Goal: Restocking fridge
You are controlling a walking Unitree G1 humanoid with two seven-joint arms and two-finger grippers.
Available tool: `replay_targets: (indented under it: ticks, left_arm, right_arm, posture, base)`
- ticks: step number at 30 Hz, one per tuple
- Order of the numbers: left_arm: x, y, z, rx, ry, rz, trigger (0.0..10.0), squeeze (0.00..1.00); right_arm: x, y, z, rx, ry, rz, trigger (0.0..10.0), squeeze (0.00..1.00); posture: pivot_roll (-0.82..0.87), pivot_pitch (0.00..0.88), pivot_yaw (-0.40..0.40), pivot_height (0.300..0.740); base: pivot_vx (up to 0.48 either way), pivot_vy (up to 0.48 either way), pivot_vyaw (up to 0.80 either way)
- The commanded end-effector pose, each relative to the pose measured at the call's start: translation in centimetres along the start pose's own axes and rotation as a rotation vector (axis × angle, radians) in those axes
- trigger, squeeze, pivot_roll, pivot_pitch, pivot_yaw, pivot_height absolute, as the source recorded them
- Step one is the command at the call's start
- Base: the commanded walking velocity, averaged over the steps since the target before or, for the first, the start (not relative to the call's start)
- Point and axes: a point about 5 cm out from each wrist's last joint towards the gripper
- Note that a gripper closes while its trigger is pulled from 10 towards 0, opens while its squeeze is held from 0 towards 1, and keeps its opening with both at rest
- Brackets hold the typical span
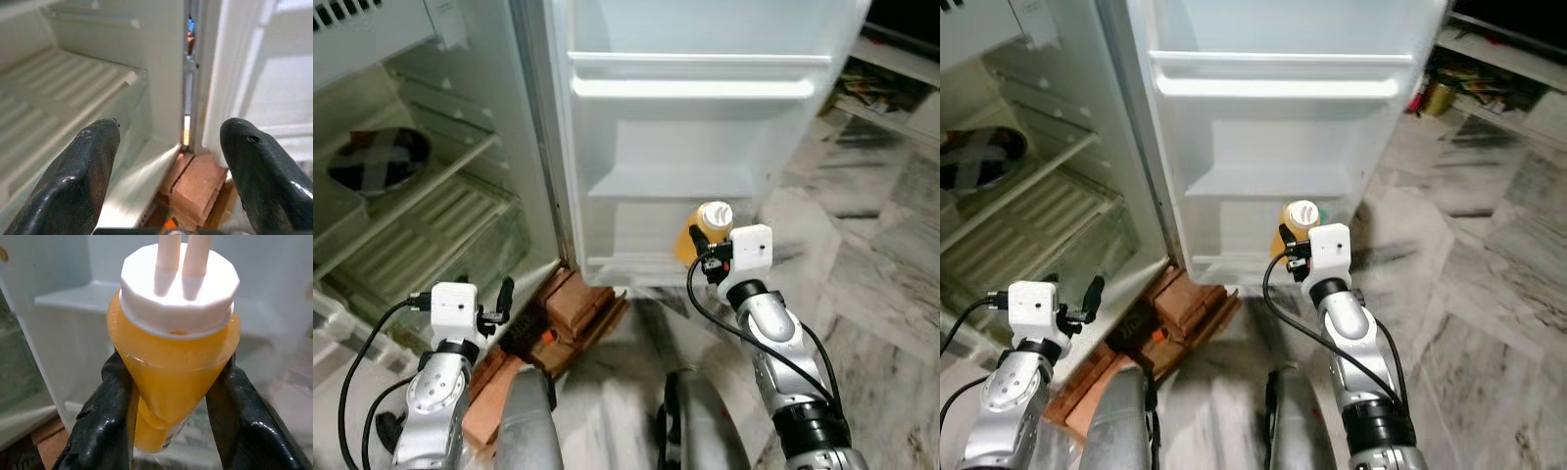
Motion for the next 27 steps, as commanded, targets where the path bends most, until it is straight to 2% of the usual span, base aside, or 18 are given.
replay_targets:
  ticks: [1,7,14,27]
  left_arm:
    - [0.14,-0.11,-0.03,-0.007,0.012,0.001,10.0,0.0]
    - [0.23,-0.08,0.09,-0.008,0.014,0.006,10.0,0.0]
    - [0.54,-0.06,0.46,-0.013,0.028,0.013,10.0,0.0]
    - [0.65,0.23,0.57,-0.027,0.036,0.019,10.0,0.0]
  right_arm:
    - [0.59,0.28,0.15,-0.001,0.027,0.002,10.0,0.0]
    - [0.79,0.19,0.4,-0.002,0.033,0.002,10.0,0.0]
    - [0.97,-0.11,0.58,0.012,0.044,0.004,10.0,0.0]
    - [1.06,-0.31,0.74,0.028,0.049,-0.002,10.0,0.0]
  posture:
    - [0.07,0.145,-0.02,0.623]
    - [0.07,0.143,-0.019,0.623]
    - [0.08,0.143,-0.017,0.623]
    - [0.07,0.147,-0.018,0.623]
  base:
    - [0.0,0.0,0.0]
    - [0.0,0.0,0.0]
    - [0.259,0.0,0.0]
    - [0.436,0.0,0.0]
Point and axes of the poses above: a point about 5 cm out from each wrist's last joint towards the gripper, its own z axis pointing out of the wrist towards the gripper, its own x axis along the axis of the wrist's last joint, y = z × x, and after that the axes turned 2 degrees about z, right-handed
